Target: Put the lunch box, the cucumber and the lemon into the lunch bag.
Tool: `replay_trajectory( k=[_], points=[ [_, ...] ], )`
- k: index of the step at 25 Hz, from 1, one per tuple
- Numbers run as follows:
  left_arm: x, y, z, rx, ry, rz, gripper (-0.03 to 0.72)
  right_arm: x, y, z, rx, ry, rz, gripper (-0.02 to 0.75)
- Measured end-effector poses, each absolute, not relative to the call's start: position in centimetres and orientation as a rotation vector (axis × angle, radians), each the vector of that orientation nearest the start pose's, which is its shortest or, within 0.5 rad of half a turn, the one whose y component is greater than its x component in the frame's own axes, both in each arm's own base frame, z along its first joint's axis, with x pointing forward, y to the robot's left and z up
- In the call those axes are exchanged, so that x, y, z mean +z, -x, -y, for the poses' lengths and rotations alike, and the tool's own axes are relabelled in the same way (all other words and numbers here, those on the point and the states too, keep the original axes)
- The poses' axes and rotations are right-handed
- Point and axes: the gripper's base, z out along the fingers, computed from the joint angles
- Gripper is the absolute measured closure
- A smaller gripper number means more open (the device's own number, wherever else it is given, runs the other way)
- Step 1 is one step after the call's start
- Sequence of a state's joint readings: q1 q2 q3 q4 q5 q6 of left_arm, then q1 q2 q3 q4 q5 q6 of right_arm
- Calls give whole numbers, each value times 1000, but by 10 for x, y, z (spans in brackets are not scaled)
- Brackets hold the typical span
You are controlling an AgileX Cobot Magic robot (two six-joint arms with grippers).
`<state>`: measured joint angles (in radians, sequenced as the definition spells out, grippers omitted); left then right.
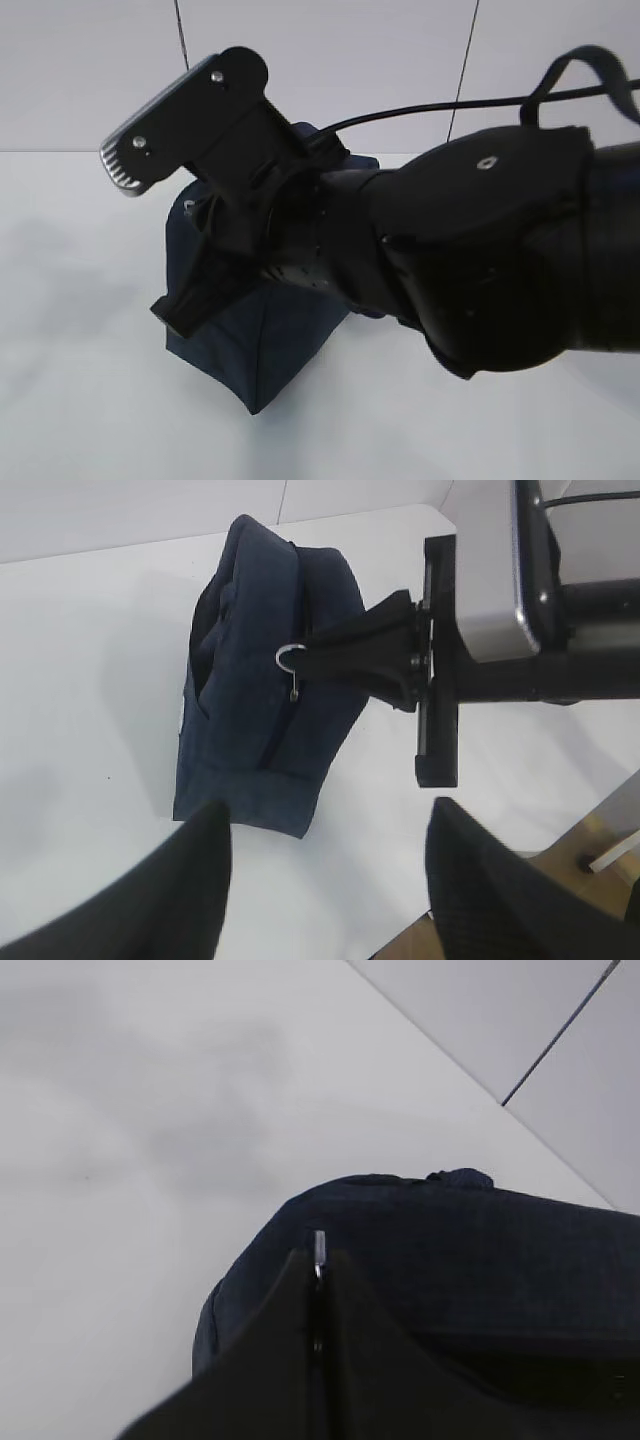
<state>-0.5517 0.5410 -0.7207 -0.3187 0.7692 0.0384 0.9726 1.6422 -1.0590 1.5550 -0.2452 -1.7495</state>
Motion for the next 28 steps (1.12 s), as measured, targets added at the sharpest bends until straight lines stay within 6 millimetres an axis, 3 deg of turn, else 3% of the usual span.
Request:
replay_trajectory(
  k=[5, 13, 23, 28],
  points=[
    [348, -68, 65, -683, -512, -2042, 258, 247, -227, -296, 289, 1031, -1837, 717],
    [348, -68, 65, -683, -512, -2040, 258, 246, -227, -296, 344, 1020, -1869, 717],
    [349, -68, 65, -683, -510, -2035, 258, 243, -231, -290, 232, 1040, -1881, 717],
    [349, -69, 65, -684, -506, -2028, 258, 252, -233, -283, 221, 1011, -1872, 717]
  ],
)
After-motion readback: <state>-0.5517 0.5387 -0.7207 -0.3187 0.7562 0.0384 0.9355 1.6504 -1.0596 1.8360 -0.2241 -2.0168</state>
